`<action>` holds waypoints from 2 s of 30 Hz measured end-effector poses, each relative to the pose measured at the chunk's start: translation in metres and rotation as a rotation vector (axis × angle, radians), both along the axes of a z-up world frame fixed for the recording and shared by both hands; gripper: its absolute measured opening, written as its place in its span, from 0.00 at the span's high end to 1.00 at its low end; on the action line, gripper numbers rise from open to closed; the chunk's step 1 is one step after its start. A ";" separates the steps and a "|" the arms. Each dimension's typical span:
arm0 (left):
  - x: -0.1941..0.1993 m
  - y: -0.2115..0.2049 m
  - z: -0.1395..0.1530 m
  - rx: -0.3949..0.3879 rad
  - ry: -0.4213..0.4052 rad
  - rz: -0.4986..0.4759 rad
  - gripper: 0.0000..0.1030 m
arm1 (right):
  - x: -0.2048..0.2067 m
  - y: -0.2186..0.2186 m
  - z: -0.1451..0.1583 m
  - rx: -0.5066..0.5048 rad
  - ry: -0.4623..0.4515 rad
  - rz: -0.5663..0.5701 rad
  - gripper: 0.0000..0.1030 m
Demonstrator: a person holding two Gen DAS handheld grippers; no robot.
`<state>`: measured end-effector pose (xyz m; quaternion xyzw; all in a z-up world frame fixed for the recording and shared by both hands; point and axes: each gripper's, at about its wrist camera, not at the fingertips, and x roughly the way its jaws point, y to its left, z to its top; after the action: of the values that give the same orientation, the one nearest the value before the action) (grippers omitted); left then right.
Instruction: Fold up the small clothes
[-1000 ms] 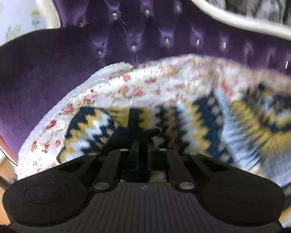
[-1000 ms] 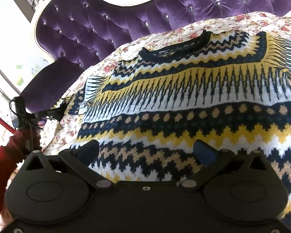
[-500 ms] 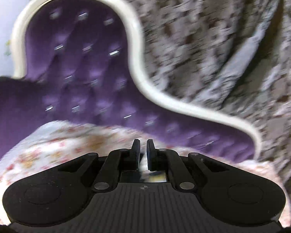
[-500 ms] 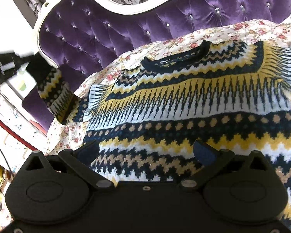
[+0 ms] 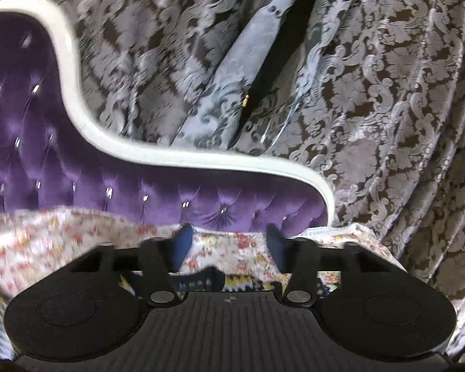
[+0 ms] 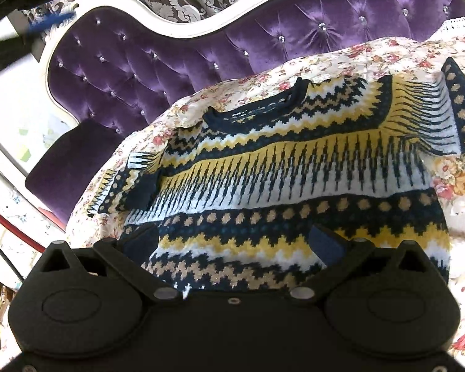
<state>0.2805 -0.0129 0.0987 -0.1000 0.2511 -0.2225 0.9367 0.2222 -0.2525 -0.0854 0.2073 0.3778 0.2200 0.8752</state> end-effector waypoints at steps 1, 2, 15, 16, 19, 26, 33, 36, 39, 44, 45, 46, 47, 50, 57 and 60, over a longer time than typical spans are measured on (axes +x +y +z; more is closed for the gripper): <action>-0.004 0.003 -0.010 -0.011 0.014 0.021 0.44 | 0.002 -0.001 -0.001 0.014 0.010 -0.002 0.00; -0.009 0.005 -0.022 -0.018 0.034 0.044 0.42 | 0.003 -0.003 -0.002 0.029 0.017 -0.005 0.00; -0.053 0.046 -0.157 0.182 0.212 0.233 0.39 | 0.009 -0.009 -0.012 0.172 -0.027 0.003 0.00; -0.055 0.049 -0.163 0.183 0.215 0.252 0.39 | 0.009 -0.006 -0.011 0.185 -0.044 0.016 0.00; -0.055 0.061 -0.176 0.166 0.238 0.287 0.39 | 0.015 -0.002 -0.016 0.285 -0.022 0.028 0.00; -0.070 0.069 -0.195 0.154 0.238 0.310 0.39 | 0.059 0.050 -0.012 0.244 0.053 0.132 0.00; -0.070 0.070 -0.198 0.128 0.242 0.318 0.39 | 0.099 0.122 -0.004 0.135 0.024 0.239 0.20; -0.070 0.073 -0.199 0.106 0.246 0.317 0.39 | 0.112 0.146 -0.009 0.096 0.037 0.270 0.24; -0.070 0.074 -0.199 0.099 0.245 0.316 0.39 | 0.123 0.161 -0.016 0.111 0.068 0.308 0.31; -0.071 0.073 -0.199 0.097 0.243 0.318 0.39 | 0.134 0.175 -0.026 0.112 0.100 0.328 0.33; -0.071 0.074 -0.199 0.093 0.244 0.318 0.39 | 0.135 0.176 -0.027 0.116 0.099 0.336 0.35; -0.071 0.074 -0.199 0.088 0.244 0.319 0.39 | 0.137 0.178 -0.027 0.121 0.103 0.345 0.40; -0.071 0.075 -0.199 0.084 0.245 0.319 0.39 | 0.138 0.180 -0.028 0.125 0.110 0.352 0.46; -0.072 0.075 -0.199 0.076 0.248 0.321 0.39 | 0.142 0.187 -0.029 0.107 0.112 0.365 0.80; -0.071 0.076 -0.198 0.068 0.256 0.323 0.39 | 0.114 0.157 0.033 0.128 -0.075 0.386 0.89; -0.070 0.077 -0.197 0.064 0.261 0.326 0.39 | 0.098 0.109 0.070 0.100 -0.183 0.314 0.89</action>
<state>0.2100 0.0636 -0.0984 -0.1374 0.3577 -0.0450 0.9226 0.3198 -0.1431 -0.0158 0.1681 0.3127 0.3903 0.8495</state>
